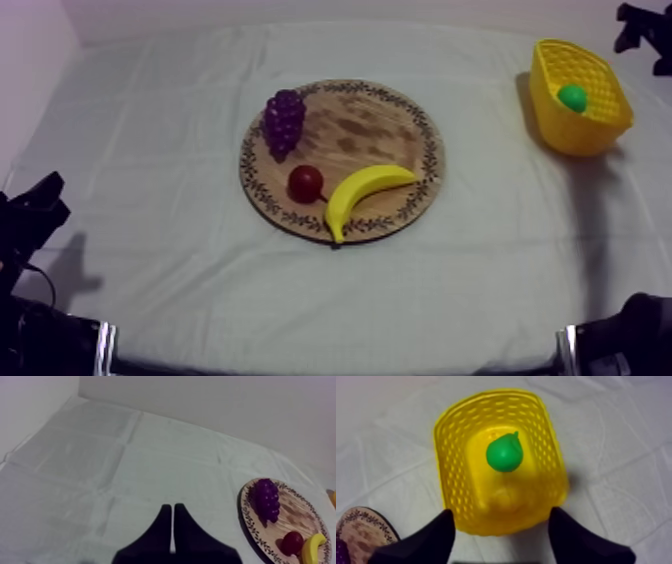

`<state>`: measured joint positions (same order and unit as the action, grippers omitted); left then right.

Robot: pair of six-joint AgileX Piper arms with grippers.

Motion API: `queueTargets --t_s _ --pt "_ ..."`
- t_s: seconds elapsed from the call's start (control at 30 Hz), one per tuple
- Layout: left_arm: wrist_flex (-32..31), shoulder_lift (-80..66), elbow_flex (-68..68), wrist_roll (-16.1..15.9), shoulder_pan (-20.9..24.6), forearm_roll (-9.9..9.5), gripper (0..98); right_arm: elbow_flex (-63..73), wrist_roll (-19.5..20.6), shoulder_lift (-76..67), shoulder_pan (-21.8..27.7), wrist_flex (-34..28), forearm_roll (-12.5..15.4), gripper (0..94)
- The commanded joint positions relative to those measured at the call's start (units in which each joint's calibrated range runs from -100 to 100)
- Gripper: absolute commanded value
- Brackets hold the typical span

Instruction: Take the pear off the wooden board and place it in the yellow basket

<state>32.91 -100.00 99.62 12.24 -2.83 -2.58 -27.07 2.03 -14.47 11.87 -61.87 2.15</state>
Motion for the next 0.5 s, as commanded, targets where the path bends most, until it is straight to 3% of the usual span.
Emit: queueTargets --t_s 0.0,0.27,0.47 --pt "-0.01 0.0 0.05 0.0 -0.03 0.02 0.1 -4.22 -0.17 -14.17 -0.39 0.51 -0.24 39.5" --pt "-0.01 0.0 0.05 0.0 -0.03 0.02 0.1 -25.49 1.56 -45.78 -7.87 5.86 -4.12 10.4" --pt "-0.01 0.0 0.05 0.0 -0.03 0.02 0.1 -39.72 3.48 -58.61 -10.53 9.53 -6.71 3.5"
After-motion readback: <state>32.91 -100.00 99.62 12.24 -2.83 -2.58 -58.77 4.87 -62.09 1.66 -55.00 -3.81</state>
